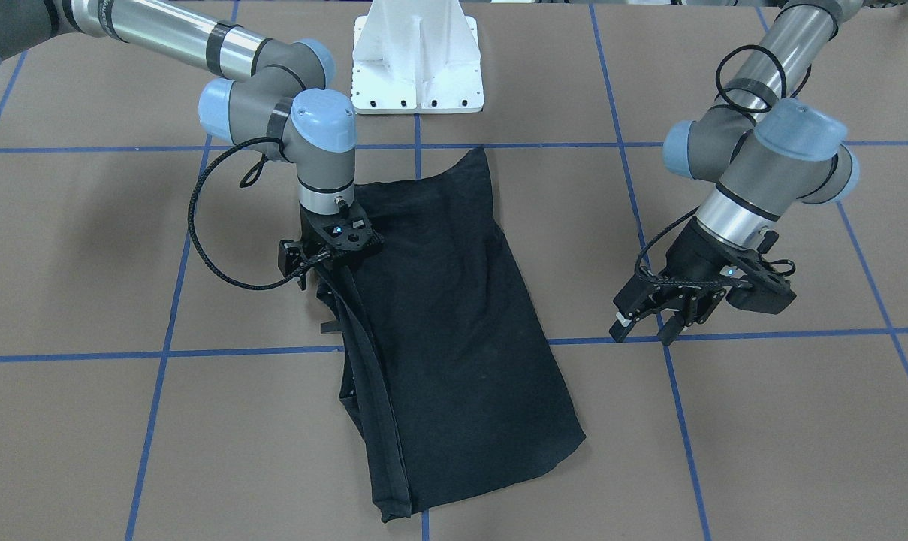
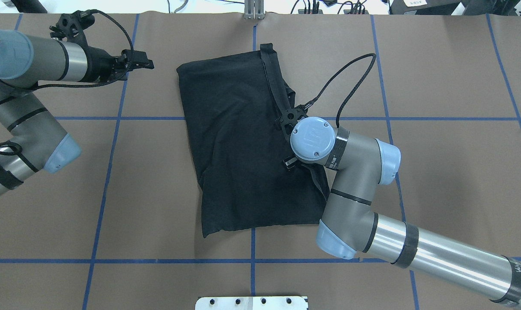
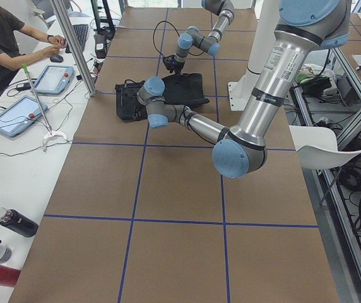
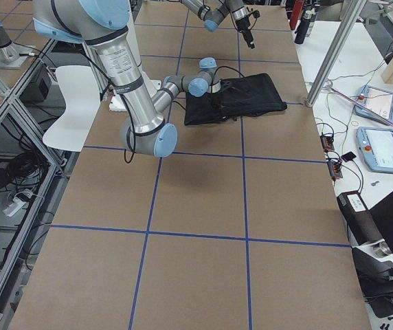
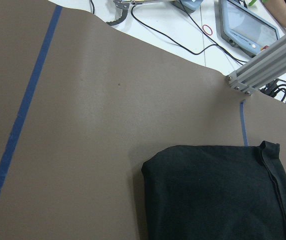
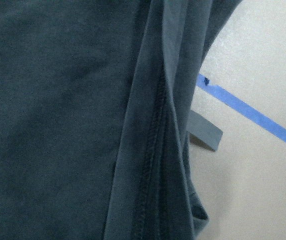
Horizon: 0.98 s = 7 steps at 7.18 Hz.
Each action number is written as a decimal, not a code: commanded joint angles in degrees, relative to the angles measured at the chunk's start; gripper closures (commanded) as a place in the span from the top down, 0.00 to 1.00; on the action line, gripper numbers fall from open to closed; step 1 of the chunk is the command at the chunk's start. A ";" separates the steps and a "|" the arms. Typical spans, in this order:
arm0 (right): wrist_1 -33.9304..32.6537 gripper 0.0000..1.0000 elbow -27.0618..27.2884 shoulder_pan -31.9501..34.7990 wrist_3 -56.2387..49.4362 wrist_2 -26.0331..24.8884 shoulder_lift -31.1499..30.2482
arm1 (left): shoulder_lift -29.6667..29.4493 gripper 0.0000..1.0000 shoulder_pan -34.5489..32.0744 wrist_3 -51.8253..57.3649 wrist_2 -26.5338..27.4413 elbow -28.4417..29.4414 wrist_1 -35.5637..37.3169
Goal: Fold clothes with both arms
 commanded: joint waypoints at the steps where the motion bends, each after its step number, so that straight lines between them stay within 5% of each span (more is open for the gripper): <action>1: 0.00 0.99 -0.07 0.16 -0.14 0.09 -0.36 | -0.06 1.00 0.03 -0.09 0.01 -0.07 0.00; 7: -0.09 0.99 -0.16 1.91 -0.22 0.18 -0.63 | -0.06 1.00 0.21 -0.17 0.01 -0.16 0.00</action>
